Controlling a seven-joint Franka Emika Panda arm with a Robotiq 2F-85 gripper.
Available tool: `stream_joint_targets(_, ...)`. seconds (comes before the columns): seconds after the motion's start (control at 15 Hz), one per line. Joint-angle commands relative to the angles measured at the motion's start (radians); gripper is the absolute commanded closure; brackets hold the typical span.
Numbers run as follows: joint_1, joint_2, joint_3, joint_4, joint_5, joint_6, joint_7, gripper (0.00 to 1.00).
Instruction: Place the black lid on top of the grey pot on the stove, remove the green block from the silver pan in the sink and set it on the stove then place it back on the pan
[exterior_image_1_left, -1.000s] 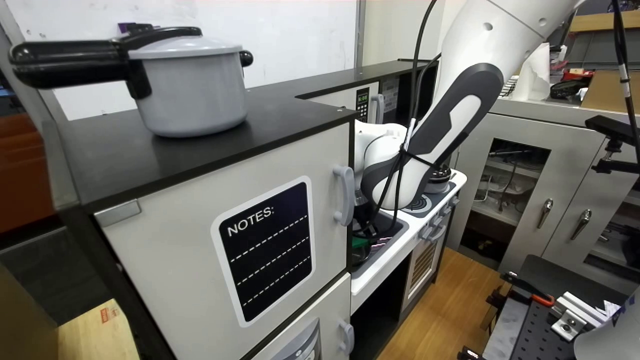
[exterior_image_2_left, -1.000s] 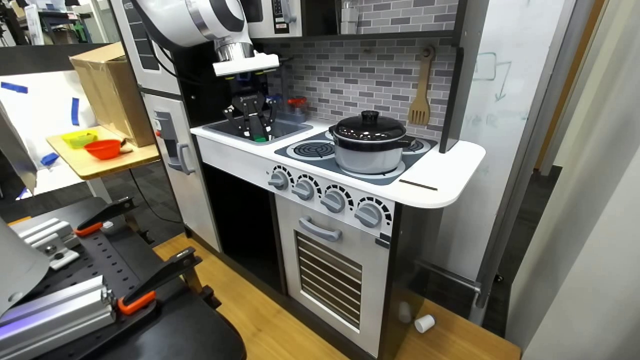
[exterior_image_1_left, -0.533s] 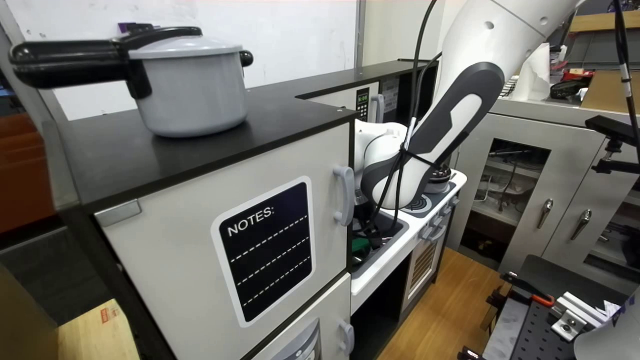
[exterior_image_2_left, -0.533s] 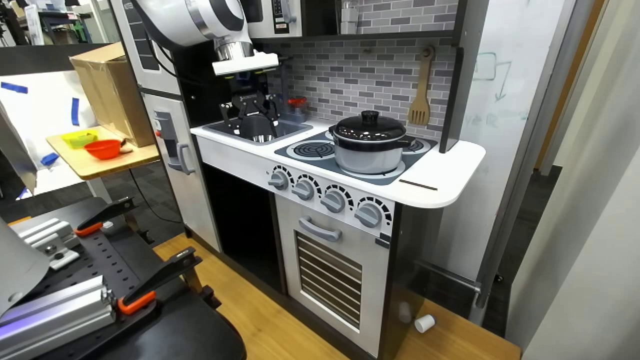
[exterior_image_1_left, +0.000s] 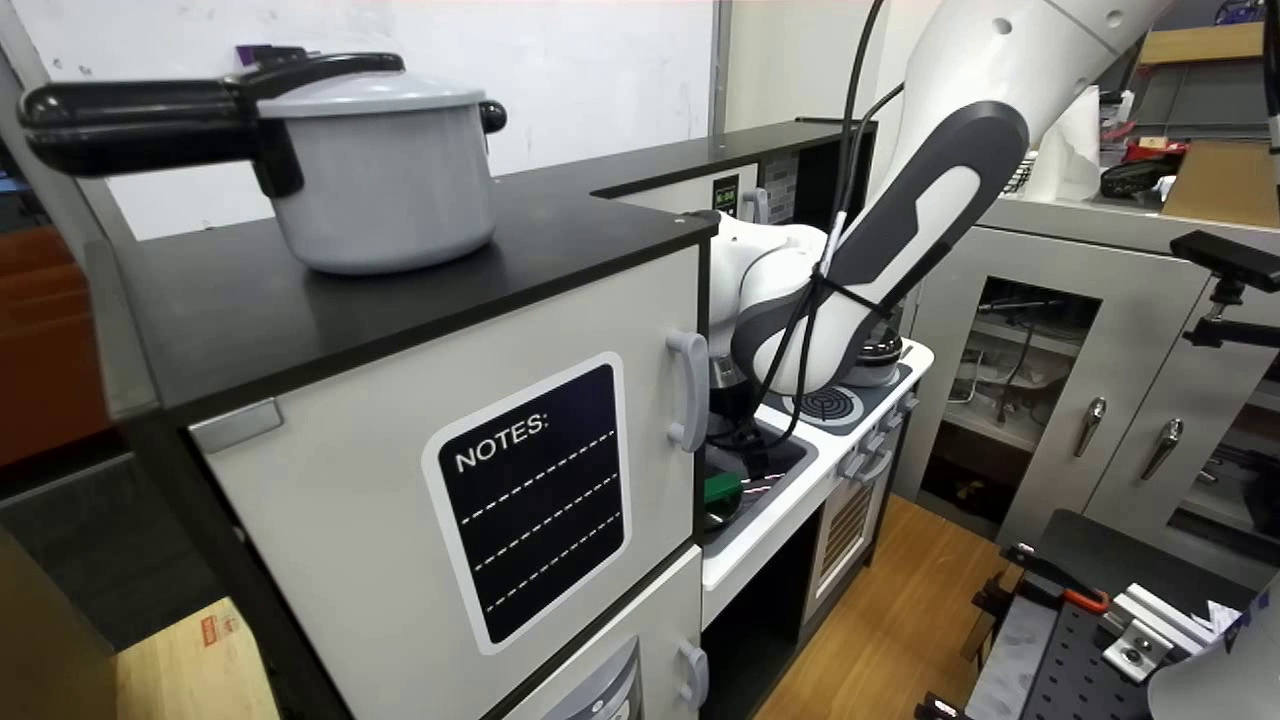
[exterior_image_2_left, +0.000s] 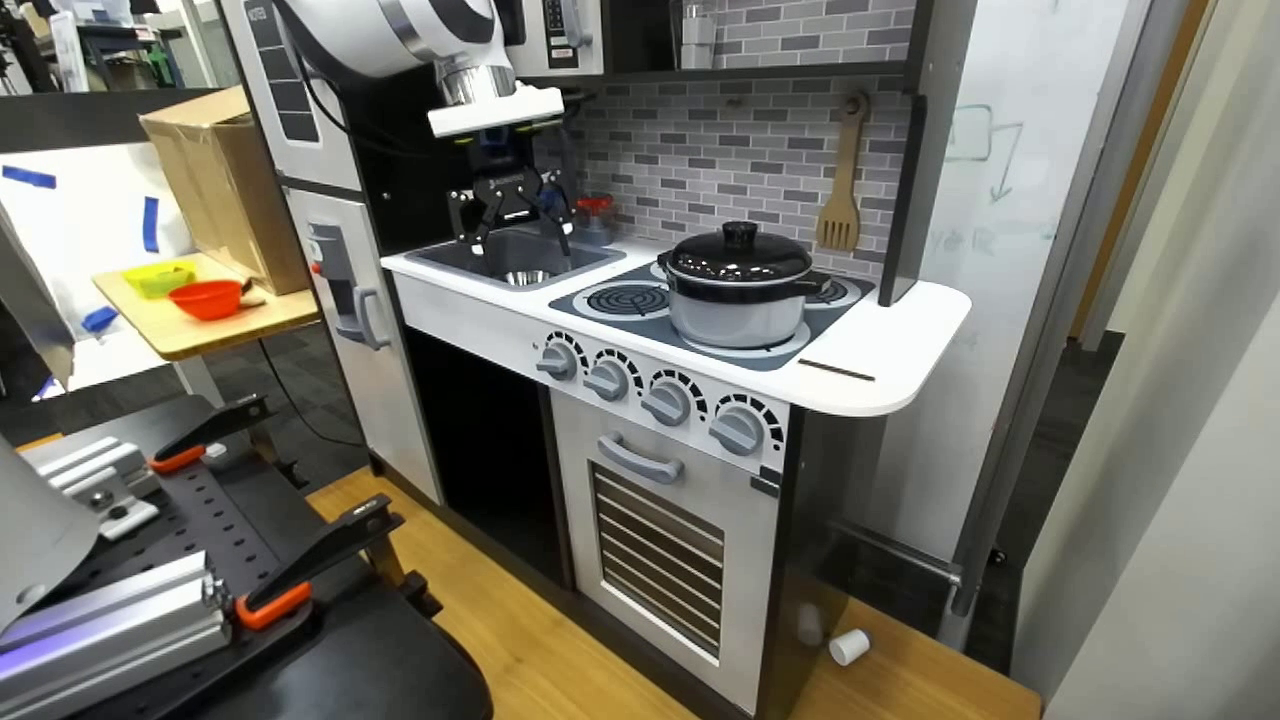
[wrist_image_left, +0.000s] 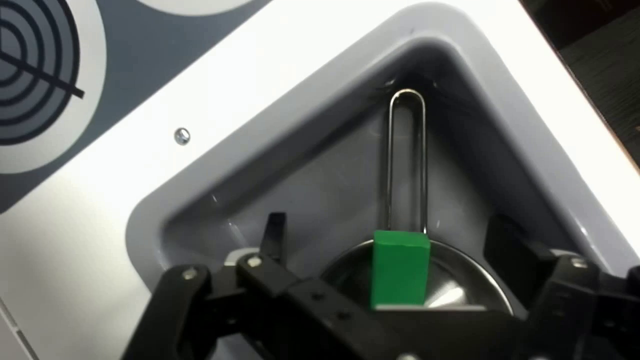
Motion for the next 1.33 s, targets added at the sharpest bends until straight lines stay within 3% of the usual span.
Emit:
stream_joint_targets(0.0,-0.026,-0.08,-0.012,-0.072,0.004,-0.001,0.039,0.0)
stream_joint_targets(0.6,-0.131,-0.247,-0.073,-0.196,0.235,-0.05,0.078,0.0)
stream_joint_targets(1.13,-0.172,-0.346,-0.13,-0.266,0.345,-0.07,0.204,0.0)
stream_joint_targets(1.27,-0.175,-0.376,-0.14,-0.282,0.415,-0.088,0.202,0.0)
